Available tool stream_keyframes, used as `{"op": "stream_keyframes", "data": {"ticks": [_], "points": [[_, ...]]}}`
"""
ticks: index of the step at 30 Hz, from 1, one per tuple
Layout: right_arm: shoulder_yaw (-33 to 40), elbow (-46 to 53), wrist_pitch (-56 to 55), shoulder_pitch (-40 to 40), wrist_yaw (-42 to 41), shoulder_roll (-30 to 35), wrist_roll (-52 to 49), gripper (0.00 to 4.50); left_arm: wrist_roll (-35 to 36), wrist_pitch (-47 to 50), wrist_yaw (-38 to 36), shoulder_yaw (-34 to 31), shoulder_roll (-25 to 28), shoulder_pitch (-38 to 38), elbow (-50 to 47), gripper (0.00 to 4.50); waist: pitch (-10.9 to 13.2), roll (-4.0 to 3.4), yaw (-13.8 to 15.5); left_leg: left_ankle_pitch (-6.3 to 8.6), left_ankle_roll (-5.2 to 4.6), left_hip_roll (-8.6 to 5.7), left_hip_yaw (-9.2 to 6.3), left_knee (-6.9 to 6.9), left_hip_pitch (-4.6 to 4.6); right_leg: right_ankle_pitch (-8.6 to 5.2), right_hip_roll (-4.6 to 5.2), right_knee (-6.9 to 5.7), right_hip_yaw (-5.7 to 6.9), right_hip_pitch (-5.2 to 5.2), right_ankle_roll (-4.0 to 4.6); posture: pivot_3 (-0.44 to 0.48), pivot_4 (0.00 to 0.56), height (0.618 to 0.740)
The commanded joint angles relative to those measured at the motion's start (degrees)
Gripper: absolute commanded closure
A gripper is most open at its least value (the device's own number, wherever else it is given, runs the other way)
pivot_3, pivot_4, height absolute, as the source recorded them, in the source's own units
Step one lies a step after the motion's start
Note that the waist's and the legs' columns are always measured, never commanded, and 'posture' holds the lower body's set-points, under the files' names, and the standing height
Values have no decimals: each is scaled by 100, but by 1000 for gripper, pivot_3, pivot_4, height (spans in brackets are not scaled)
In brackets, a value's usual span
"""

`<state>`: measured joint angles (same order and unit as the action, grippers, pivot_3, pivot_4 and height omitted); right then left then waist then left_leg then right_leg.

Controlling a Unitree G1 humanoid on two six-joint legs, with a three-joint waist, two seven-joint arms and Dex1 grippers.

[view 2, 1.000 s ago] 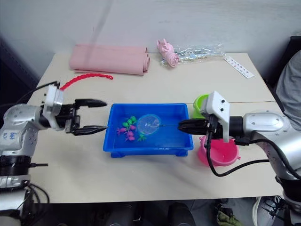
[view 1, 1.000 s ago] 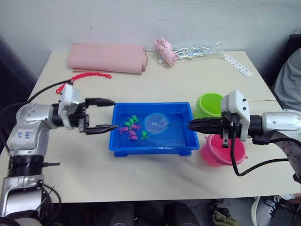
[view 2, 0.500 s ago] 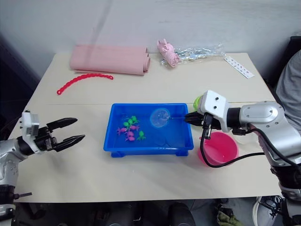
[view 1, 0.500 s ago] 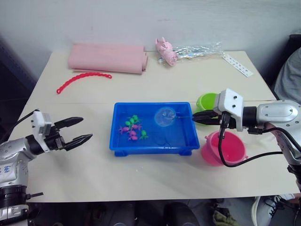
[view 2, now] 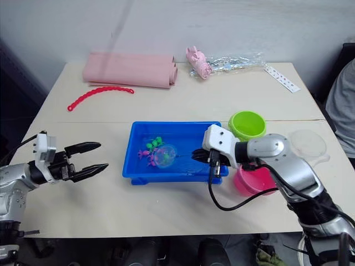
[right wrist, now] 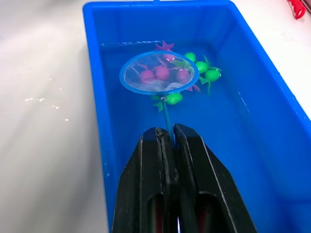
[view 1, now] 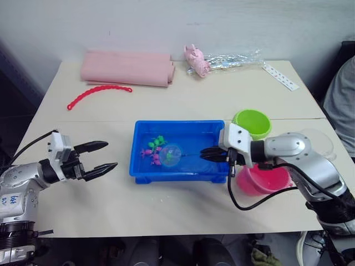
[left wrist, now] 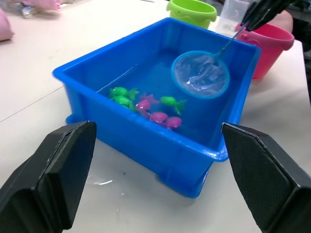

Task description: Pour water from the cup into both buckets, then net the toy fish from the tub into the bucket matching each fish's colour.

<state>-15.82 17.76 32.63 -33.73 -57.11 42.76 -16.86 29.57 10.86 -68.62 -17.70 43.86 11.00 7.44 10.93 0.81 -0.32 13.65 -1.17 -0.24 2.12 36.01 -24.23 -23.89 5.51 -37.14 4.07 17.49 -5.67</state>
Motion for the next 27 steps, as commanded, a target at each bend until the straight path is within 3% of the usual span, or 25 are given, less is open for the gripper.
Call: {"op": "stream_keyframes", "data": {"ticks": [1,27], "points": [[-90,-49,-28,-265,4,-150,159,4500,-8,-87,-31,11,59,85,-111,26,0,0,-11,0,0,0,1,0,0,0,0,0,-1,0,0,0,150,740],[-702,-1438,-1422,-886,-78,-814,1675,4500,4,-80,82,-18,83,-269,-410,26,0,0,-41,0,0,-1,1,3,1,0,0,-19,-1,6,0,0,150,740]]}}
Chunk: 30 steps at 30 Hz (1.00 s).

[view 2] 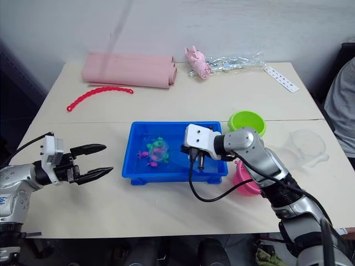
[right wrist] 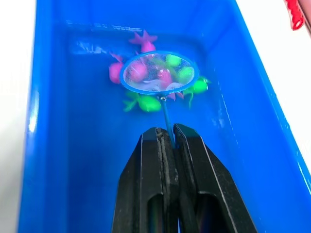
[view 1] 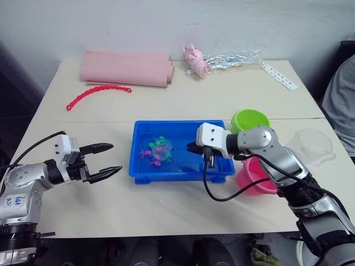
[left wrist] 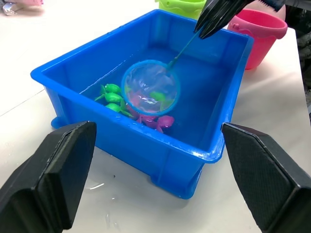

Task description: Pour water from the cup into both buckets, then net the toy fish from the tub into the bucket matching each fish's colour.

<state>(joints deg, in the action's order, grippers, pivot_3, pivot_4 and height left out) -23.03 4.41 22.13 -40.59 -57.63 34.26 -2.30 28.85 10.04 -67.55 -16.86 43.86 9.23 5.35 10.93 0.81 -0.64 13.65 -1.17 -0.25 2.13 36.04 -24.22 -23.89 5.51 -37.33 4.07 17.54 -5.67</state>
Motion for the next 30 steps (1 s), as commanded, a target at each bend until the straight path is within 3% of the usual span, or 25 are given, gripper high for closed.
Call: {"op": "stream_keyframes", "data": {"ticks": [1,13,30], "points": [[28,-165,-448,-220,-38,53,265,4500,90,19,-46,-117,106,-119,-229,26,0,0,-23,0,0,0,0,-1,0,0,0,0,0,1,0,0,150,740],[-72,-395,-1343,-87,-206,-38,623,4500,108,59,-24,-188,163,-225,-235,26,0,0,-95,-1,1,0,-1,-4,2,0,-1,-6,1,3,0,0,150,740],[-254,-155,-1599,38,-506,-157,787,4500,103,22,-55,-161,178,-205,-181,26,0,0,-92,-1,2,0,-1,-2,3,0,0,-7,1,3,0,0,150,740]]}}
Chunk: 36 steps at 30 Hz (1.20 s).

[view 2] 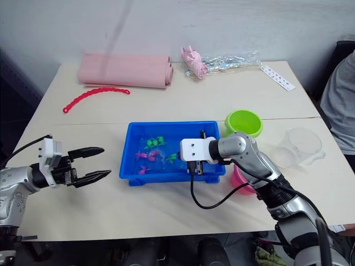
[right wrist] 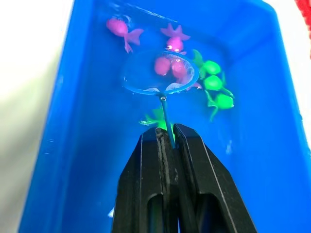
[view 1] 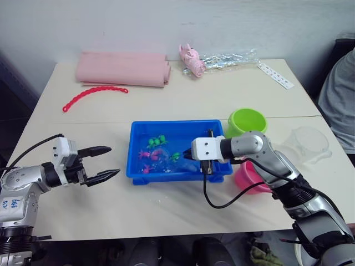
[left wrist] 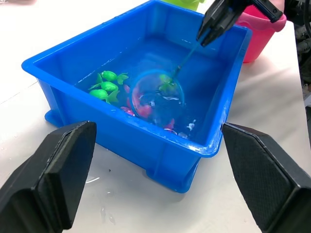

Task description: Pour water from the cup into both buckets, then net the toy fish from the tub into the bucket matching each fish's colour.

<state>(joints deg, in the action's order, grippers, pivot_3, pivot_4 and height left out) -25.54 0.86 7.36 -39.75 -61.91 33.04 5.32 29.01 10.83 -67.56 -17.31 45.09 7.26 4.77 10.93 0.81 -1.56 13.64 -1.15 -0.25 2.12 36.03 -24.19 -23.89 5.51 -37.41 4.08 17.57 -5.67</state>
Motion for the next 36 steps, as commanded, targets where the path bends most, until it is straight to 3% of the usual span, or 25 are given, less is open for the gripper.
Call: {"op": "stream_keyframes", "data": {"ticks": [1,17,25,36], "points": [[-7,191,-122,-52,-85,-50,33,4500,88,-59,-71,-114,62,-4,-117,26,0,0,-1,0,0,0,0,0,0,0,0,0,0,0,0,0,150,740],[-455,7,433,-681,-368,-649,478,4500,-59,-252,-541,-10,343,122,237,26,1,-1,-6,0,2,0,-1,-2,1,0,0,-4,0,4,0,0,150,740],[-253,50,662,-637,-515,-902,77,4500,-100,-286,-533,-31,337,98,252,26,1,-1,-8,0,3,0,-1,-2,2,0,0,-10,0,7,0,0,150,740],[317,11,1380,-709,-525,-784,-475,4500,-118,-297,-500,-48,332,70,252,26,0,-1,-9,0,3,0,-1,-3,1,0,0,-10,0,7,0,0,150,740]]}}
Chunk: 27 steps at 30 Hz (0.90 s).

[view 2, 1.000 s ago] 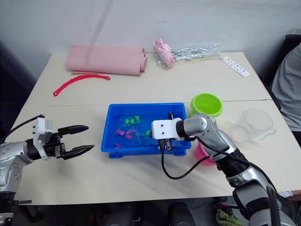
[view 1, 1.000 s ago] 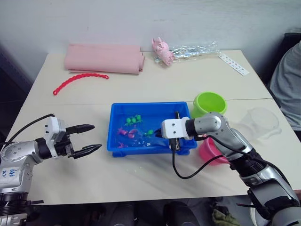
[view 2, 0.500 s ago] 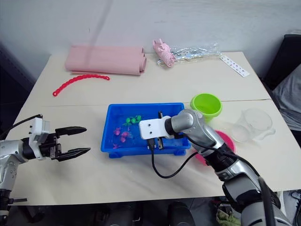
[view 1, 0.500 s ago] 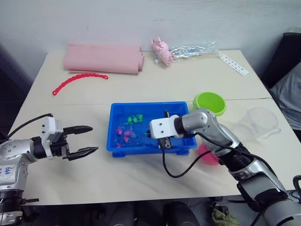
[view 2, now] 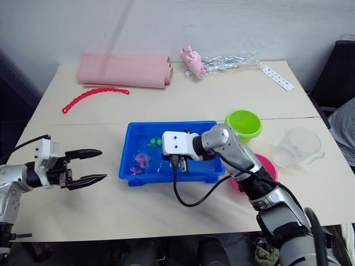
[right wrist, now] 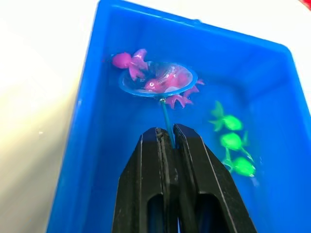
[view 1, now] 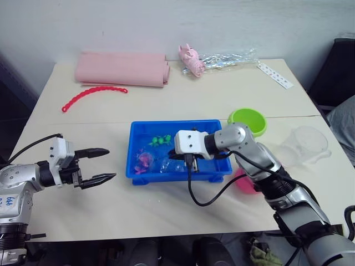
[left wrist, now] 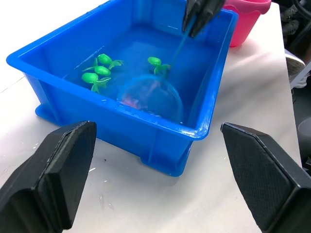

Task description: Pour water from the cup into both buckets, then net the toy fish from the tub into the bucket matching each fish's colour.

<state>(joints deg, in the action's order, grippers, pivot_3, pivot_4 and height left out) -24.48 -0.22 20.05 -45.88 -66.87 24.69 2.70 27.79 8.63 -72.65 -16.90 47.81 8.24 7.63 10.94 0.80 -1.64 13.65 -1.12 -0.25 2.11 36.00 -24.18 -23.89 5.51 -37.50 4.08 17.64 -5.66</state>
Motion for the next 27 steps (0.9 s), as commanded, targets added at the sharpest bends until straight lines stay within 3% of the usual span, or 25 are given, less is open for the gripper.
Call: {"op": "stream_keyframes", "data": {"ticks": [1,8,20,27], "points": [[249,119,171,-87,-44,70,-265,4500,-1,-82,12,-91,60,-26,-24,26,0,0,0,0,0,0,0,0,0,0,0,0,0,0,0,0,150,740],[313,106,342,-10,-10,164,-476,4500,-14,-83,28,-99,66,-18,9,26,0,0,0,0,0,0,0,0,0,0,0,0,0,0,0,0,150,740],[-254,-44,-790,-133,55,361,253,4500,-19,-67,53,-102,55,-53,-34,26,0,0,-2,0,0,0,0,0,0,0,0,0,0,0,0,0,150,740],[-75,-252,-994,-170,196,248,223,4500,9,-44,87,-126,56,-154,-123,26,0,0,-2,0,0,0,0,0,0,0,0,0,0,1,0,0,150,740]]}}
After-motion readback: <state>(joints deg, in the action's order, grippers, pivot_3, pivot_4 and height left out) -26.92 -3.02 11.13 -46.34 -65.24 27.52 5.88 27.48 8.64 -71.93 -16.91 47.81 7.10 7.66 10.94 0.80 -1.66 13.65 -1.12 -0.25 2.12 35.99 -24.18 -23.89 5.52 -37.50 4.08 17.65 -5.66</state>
